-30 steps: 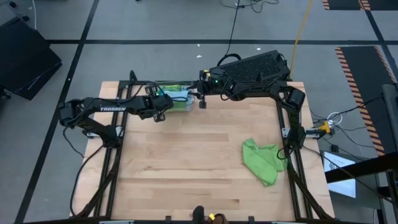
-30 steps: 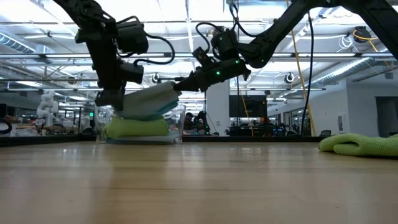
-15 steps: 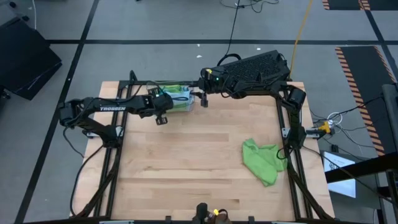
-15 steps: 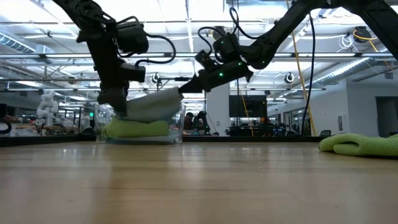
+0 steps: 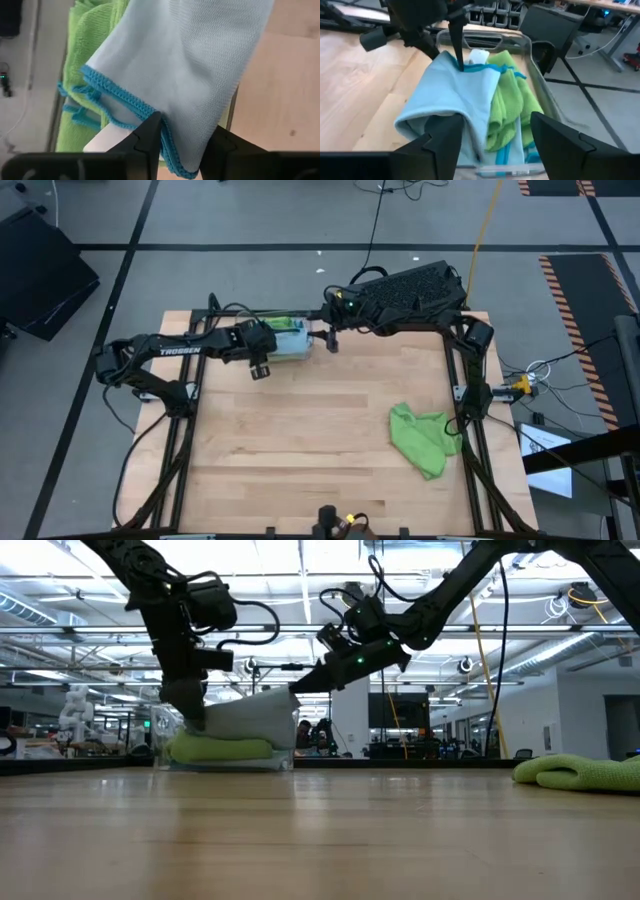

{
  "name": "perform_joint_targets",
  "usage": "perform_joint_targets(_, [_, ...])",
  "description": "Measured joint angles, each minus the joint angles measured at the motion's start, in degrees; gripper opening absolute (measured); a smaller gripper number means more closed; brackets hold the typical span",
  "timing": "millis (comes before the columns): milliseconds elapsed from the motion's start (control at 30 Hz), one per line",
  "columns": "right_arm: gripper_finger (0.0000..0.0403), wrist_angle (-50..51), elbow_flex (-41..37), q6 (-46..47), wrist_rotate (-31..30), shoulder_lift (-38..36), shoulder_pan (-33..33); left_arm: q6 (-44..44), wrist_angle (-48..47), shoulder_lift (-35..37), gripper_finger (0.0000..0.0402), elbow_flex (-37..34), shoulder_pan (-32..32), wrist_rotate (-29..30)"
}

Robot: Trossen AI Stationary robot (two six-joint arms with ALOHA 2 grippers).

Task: Fold microfiber towels
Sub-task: Put the blue microfiber cloth into the bin

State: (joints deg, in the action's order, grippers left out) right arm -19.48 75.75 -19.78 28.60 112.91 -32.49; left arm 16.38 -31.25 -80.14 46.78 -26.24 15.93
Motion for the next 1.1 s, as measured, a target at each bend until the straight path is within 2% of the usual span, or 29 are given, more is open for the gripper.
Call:
perform_joint_targets(267, [0.0254, 6.63, 0.02, -1.93, 0.04, -4.04, -0.92, 0.24, -0.05, 0.00, 0.0137, 0.09, -1.26, -0.73])
perform_joint_targets(367, [0.0260, 9.12, 0.02, -2.01, 0.04, -5.07, -1.31, 0.42, -2.72, 0.39, 0.0146, 1.16, -1.43, 0.00])
perform_joint_targets(833, [0.0250, 18.39, 0.01, -0.39, -0.09, -6.58, -0.44, 1.23, -13.16, 3.61, 0.0148, 7.15, -1.46, -0.35])
perform_joint_targets(1100, [0.0249, 33.73, -0.98, -0.31, -0.09, -12.30, -0.09, 0.25, -20.79, 7.50, 0.0148, 7.21, -1.97, -0.64])
